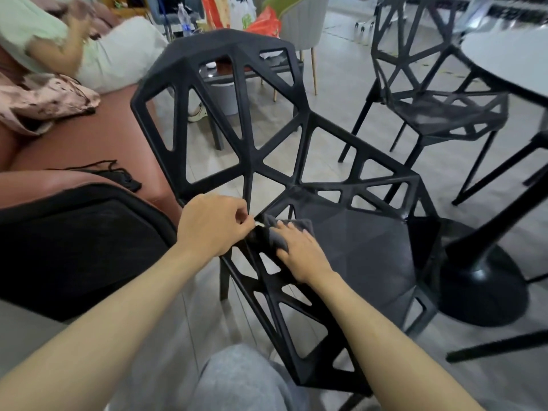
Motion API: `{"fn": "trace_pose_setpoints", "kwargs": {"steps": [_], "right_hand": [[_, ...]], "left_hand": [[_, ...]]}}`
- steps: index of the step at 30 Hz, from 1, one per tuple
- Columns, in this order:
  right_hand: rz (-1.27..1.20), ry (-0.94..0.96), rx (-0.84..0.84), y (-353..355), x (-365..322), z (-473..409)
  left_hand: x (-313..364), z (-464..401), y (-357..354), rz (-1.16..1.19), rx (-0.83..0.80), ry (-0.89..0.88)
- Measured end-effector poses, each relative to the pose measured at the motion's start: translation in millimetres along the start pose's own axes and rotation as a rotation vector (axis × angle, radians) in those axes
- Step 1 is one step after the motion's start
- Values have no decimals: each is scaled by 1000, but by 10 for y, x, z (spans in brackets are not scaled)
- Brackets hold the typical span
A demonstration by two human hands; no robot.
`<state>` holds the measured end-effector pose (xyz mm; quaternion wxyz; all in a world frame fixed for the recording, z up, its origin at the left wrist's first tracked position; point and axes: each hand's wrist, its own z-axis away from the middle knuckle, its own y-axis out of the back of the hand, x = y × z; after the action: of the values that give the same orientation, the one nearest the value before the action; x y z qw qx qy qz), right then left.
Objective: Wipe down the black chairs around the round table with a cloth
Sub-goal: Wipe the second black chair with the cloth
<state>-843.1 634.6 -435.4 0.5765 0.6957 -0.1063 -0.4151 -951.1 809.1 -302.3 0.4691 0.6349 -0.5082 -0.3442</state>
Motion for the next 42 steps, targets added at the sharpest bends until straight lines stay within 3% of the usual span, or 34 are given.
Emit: {"fn": "trace_pose_setpoints", "kwargs": {"steps": [7,14,21,26,32,37,42], "right_hand": [[193,-150,72,208,737,-472],[256,-313,101,544,1204,206],[239,-416,155,505,684,1155],[139,-350,244,286,162,1804],[-129,-247,391,-75,-180,2512],[43,-148,328,47,21,2436],[187,-301,261,365,460,1874]], "left_hand": [[-60,-16,-20,98,61,13],[-150,-238,-18,72,26,-18],[-124,-228,-10,122,107,-85],[396,359,-161,284,184,80],[731,767,-333,291,128,92],[792,806,-257,161,89,139],[893,685,-236,99,71,294]]}}
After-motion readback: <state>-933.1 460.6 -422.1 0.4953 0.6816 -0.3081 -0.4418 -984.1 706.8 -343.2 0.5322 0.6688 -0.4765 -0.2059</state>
